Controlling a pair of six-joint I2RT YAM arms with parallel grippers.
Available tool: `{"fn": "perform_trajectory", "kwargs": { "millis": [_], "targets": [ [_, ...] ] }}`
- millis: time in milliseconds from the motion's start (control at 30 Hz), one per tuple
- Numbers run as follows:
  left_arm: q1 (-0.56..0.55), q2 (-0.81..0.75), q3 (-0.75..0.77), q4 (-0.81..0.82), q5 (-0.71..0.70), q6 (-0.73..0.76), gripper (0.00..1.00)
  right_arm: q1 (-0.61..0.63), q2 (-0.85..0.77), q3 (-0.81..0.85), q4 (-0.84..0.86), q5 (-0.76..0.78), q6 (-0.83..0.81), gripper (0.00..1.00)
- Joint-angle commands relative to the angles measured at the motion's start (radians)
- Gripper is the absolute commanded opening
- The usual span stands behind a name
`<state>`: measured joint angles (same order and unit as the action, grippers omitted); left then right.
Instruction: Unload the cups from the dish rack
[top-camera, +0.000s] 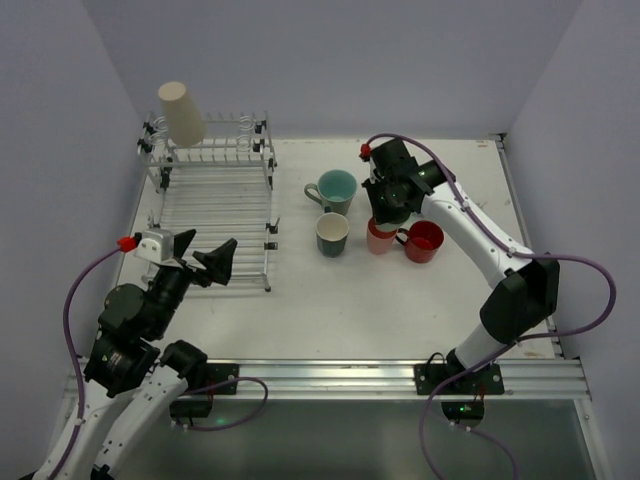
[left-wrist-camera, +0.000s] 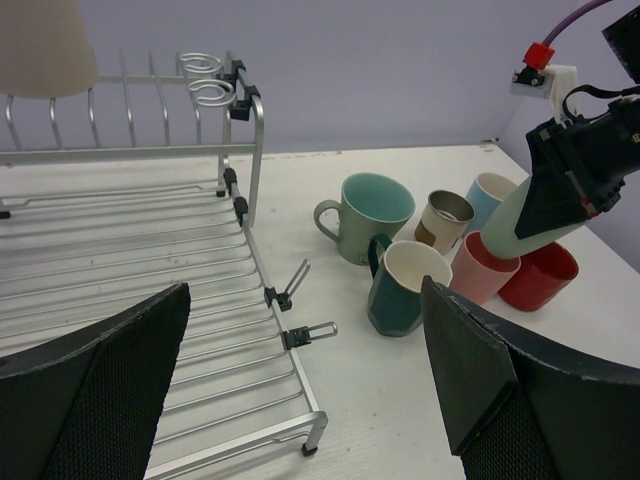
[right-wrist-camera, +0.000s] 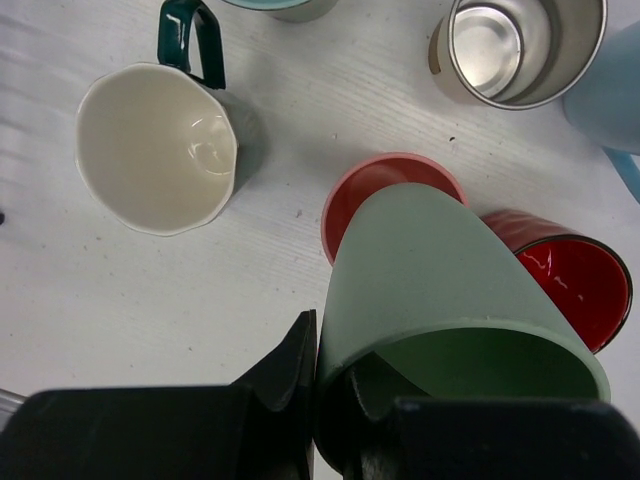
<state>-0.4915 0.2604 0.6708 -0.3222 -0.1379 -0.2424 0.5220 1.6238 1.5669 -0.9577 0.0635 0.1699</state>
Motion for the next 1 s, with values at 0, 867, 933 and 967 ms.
{"fn": "perform_trajectory", "kwargs": {
  "millis": [0,867,933,967],
  "targets": [
    [0.013,0.003,-0.004,-0.003,0.015,0.022,1.00,-0.007,0.008,0.033,-0.010,-0.037,-0.040,0.00],
    [0.051,0.030,-0.007,0.003,0.037,0.018,1.00,-0.028,0.130,0.027,0.031,-0.068,-0.061,0.01],
    [0.051,0.037,-0.007,0.003,0.037,0.020,1.00,-0.030,0.136,0.030,0.034,-0.065,-0.063,0.04],
    [0.051,0.040,-0.005,0.005,0.037,0.018,1.00,-0.030,0.136,0.033,0.034,-0.065,-0.063,0.06]
  ]
}}
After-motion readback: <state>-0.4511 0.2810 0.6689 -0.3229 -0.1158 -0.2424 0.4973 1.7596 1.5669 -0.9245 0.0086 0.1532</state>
